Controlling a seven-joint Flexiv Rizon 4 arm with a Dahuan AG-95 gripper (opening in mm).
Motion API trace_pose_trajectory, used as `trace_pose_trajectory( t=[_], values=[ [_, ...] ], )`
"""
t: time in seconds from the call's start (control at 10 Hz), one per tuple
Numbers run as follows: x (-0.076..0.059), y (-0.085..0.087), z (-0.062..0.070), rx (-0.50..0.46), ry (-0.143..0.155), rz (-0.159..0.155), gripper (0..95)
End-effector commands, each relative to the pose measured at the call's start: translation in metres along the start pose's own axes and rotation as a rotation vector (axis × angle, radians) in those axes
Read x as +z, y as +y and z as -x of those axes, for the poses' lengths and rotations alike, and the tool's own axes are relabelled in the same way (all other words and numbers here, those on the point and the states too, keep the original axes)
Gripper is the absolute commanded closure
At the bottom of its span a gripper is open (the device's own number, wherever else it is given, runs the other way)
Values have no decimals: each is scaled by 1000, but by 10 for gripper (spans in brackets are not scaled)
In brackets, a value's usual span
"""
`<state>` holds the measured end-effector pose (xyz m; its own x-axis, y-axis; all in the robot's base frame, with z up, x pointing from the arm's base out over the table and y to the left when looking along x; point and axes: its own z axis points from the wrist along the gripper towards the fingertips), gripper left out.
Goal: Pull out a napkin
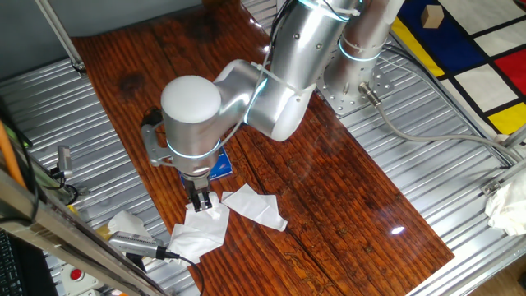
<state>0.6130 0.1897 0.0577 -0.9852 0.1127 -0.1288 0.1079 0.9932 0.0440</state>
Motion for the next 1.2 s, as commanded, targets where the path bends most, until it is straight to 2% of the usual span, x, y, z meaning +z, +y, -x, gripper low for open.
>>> trace_pose_trajectory(
  t=[0.1,0.2,0.4,0.7,1.0,1.1,1.2],
  values=[
    [0,-1,0,5,-33,12,380],
    [0,-1,0,21,-40,39,0],
    [0,-1,0,36,-53,65,0],
    [-2,-1,0,19,-54,61,0],
    [-7,-1,2,7,-41,58,0],
    [-13,-2,4,-32,-28,37,0],
    [-23,-5,7,-92,-2,0,0]
  ],
)
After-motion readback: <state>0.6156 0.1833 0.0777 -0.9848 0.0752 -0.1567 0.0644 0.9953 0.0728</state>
